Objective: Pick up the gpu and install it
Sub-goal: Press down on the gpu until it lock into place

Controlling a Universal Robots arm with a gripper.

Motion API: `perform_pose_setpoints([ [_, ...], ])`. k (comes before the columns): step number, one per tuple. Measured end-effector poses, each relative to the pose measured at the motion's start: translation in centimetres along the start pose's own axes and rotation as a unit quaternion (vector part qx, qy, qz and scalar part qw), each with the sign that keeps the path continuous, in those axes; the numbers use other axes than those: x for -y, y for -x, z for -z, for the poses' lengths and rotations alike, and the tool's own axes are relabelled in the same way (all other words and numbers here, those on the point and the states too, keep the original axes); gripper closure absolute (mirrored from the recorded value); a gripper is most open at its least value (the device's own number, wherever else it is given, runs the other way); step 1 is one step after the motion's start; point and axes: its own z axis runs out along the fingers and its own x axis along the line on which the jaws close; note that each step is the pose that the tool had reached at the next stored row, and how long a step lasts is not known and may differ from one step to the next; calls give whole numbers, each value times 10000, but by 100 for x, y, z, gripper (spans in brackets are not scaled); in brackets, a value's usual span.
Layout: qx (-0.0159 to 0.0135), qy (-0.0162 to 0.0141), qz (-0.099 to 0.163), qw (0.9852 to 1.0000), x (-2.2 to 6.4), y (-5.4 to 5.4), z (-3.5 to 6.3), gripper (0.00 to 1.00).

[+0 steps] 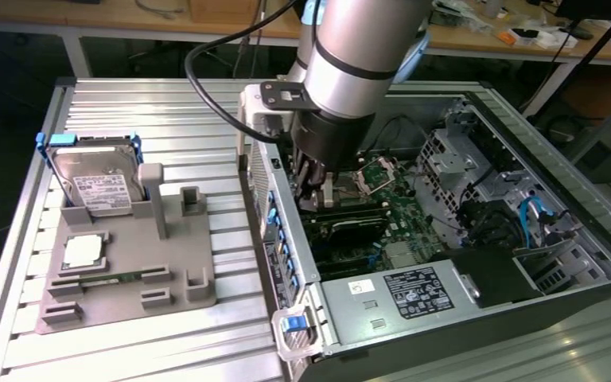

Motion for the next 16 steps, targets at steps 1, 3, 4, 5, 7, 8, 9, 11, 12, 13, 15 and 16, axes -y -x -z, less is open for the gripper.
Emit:
perform_pose_setpoints([
  [1,-1,1,-1,10000,-1,0,5,89],
  [3,1,-1,0,10000,-1,0,6,89],
  [4,1,-1,0,10000,-1,0,6,89],
  [5,1,-1,-1,10000,-5,1,7,89],
  [7,0,-1,0,10000,-9,0,7,89],
  [8,0,-1,0,10000,-12,0,7,89],
  [9,0,-1,0,10000,-16,-1,6,89],
  [11,0,-7,1,10000,-24,-1,1,89],
  [12,0,-16,1,10000,-27,-2,-8,89],
  [13,-1,-26,0,10000,-30,-2,-16,89],
  [15,-2,-49,1,10000,-30,-3,-35,89],
  [16,1,-62,2,10000,-28,-3,-46,89],
])
